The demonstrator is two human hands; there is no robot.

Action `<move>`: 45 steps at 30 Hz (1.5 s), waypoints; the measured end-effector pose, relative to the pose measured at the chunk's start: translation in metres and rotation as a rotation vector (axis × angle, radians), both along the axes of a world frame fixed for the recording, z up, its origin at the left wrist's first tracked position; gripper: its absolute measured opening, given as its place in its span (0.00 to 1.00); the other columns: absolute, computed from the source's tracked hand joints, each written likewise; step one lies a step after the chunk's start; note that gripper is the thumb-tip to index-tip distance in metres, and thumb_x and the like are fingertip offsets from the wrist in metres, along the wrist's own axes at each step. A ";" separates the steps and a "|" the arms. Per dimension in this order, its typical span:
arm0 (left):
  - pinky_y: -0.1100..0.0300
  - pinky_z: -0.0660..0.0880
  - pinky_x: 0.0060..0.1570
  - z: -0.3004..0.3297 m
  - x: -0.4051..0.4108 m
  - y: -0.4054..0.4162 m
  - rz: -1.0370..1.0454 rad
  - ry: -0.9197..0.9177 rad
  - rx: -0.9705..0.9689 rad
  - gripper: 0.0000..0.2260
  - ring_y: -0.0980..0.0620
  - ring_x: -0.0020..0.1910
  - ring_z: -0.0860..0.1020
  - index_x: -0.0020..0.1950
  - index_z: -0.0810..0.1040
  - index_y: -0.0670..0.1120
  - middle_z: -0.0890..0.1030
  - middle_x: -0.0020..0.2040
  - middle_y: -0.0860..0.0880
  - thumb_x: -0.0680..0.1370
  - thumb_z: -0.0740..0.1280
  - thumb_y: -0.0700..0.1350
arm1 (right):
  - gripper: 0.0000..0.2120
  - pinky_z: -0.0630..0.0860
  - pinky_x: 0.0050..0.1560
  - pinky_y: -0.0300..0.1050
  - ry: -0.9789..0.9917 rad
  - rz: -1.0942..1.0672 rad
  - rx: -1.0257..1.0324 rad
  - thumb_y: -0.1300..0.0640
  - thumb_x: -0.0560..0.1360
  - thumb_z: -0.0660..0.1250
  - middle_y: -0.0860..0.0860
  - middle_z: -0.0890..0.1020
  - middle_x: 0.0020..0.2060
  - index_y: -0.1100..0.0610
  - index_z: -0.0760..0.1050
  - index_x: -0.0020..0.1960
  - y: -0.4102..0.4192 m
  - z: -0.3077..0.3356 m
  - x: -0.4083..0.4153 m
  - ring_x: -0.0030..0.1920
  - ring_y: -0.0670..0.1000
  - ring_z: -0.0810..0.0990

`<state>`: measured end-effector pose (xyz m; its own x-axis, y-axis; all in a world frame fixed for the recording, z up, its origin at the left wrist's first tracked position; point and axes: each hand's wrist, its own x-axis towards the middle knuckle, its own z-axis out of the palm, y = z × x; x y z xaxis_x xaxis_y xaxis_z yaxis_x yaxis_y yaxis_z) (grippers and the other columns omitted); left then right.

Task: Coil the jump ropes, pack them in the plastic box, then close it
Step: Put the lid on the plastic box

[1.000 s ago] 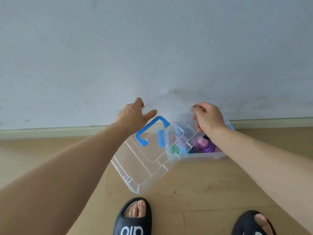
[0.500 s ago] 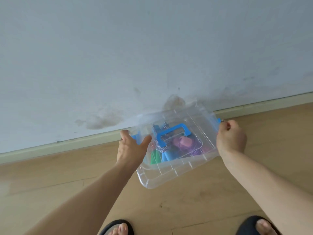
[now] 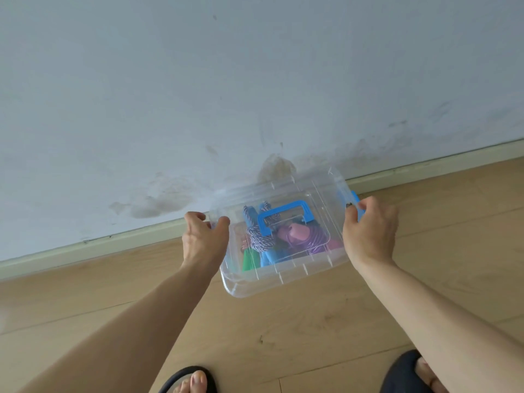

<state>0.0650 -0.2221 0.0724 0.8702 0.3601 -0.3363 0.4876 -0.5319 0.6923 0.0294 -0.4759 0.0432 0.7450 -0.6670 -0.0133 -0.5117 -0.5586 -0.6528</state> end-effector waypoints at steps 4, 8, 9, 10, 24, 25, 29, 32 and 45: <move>0.58 0.69 0.34 -0.007 -0.005 0.000 -0.097 -0.026 0.051 0.13 0.53 0.38 0.76 0.63 0.71 0.49 0.80 0.45 0.48 0.81 0.60 0.52 | 0.09 0.67 0.42 0.49 0.015 -0.013 0.077 0.52 0.82 0.58 0.57 0.77 0.49 0.58 0.69 0.52 0.003 -0.007 -0.001 0.46 0.59 0.73; 0.57 0.71 0.35 -0.014 -0.007 0.011 -0.099 -0.019 0.115 0.16 0.49 0.38 0.78 0.65 0.72 0.53 0.79 0.38 0.49 0.81 0.59 0.58 | 0.09 0.68 0.38 0.49 0.038 0.025 0.048 0.50 0.81 0.58 0.53 0.78 0.42 0.56 0.68 0.49 0.003 -0.004 -0.001 0.43 0.59 0.76; 0.57 0.72 0.35 -0.017 -0.007 0.015 -0.103 -0.014 0.153 0.16 0.47 0.38 0.79 0.64 0.72 0.54 0.80 0.38 0.48 0.80 0.59 0.59 | 0.09 0.69 0.37 0.49 0.061 0.038 0.027 0.49 0.80 0.58 0.52 0.78 0.41 0.55 0.68 0.49 0.004 -0.004 -0.002 0.41 0.59 0.76; 0.56 0.73 0.36 -0.019 -0.006 0.019 -0.116 -0.014 0.188 0.16 0.46 0.38 0.79 0.63 0.73 0.54 0.80 0.38 0.47 0.80 0.58 0.60 | 0.09 0.71 0.36 0.49 0.082 0.050 0.004 0.48 0.80 0.58 0.51 0.78 0.39 0.54 0.68 0.49 0.004 -0.004 -0.004 0.40 0.59 0.77; 0.52 0.70 0.45 -0.018 0.004 0.019 0.013 0.253 0.030 0.30 0.44 0.50 0.73 0.65 0.66 0.39 0.73 0.56 0.42 0.78 0.61 0.64 | 0.12 0.73 0.44 0.55 0.089 0.161 -0.299 0.53 0.79 0.57 0.61 0.74 0.46 0.62 0.71 0.49 0.006 -0.012 -0.005 0.48 0.63 0.72; 0.54 0.69 0.40 -0.020 0.005 0.022 0.008 0.269 0.015 0.30 0.46 0.44 0.74 0.62 0.69 0.38 0.75 0.52 0.43 0.77 0.61 0.64 | 0.12 0.73 0.45 0.55 0.107 0.157 -0.286 0.52 0.79 0.57 0.60 0.73 0.47 0.61 0.71 0.51 0.004 -0.012 -0.005 0.49 0.63 0.72; 0.58 0.68 0.31 -0.019 0.006 0.030 -0.065 0.127 0.102 0.23 0.49 0.32 0.72 0.41 0.75 0.41 0.75 0.35 0.46 0.77 0.65 0.62 | 0.16 0.70 0.41 0.49 0.133 0.117 0.022 0.49 0.81 0.57 0.57 0.78 0.50 0.59 0.68 0.62 0.002 -0.010 -0.003 0.46 0.59 0.76; 0.59 0.68 0.29 -0.017 0.003 0.026 -0.155 0.044 0.278 0.21 0.49 0.28 0.70 0.36 0.72 0.42 0.73 0.31 0.48 0.78 0.62 0.58 | 0.17 0.71 0.47 0.48 -0.011 0.130 -0.115 0.55 0.80 0.62 0.57 0.78 0.55 0.60 0.71 0.67 0.002 -0.007 -0.005 0.52 0.59 0.77; 0.55 0.67 0.37 -0.013 0.013 0.014 -0.276 0.032 0.545 0.17 0.45 0.37 0.72 0.40 0.69 0.43 0.75 0.42 0.44 0.83 0.51 0.49 | 0.11 0.68 0.39 0.48 -0.107 0.258 -0.348 0.70 0.78 0.60 0.59 0.74 0.43 0.67 0.78 0.56 0.011 -0.015 0.011 0.41 0.61 0.74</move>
<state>0.0777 -0.2077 0.0593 0.9483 0.2506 -0.1947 0.2977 -0.9151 0.2719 0.0400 -0.4645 0.0283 0.8724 -0.4106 0.2653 -0.2669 -0.8548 -0.4451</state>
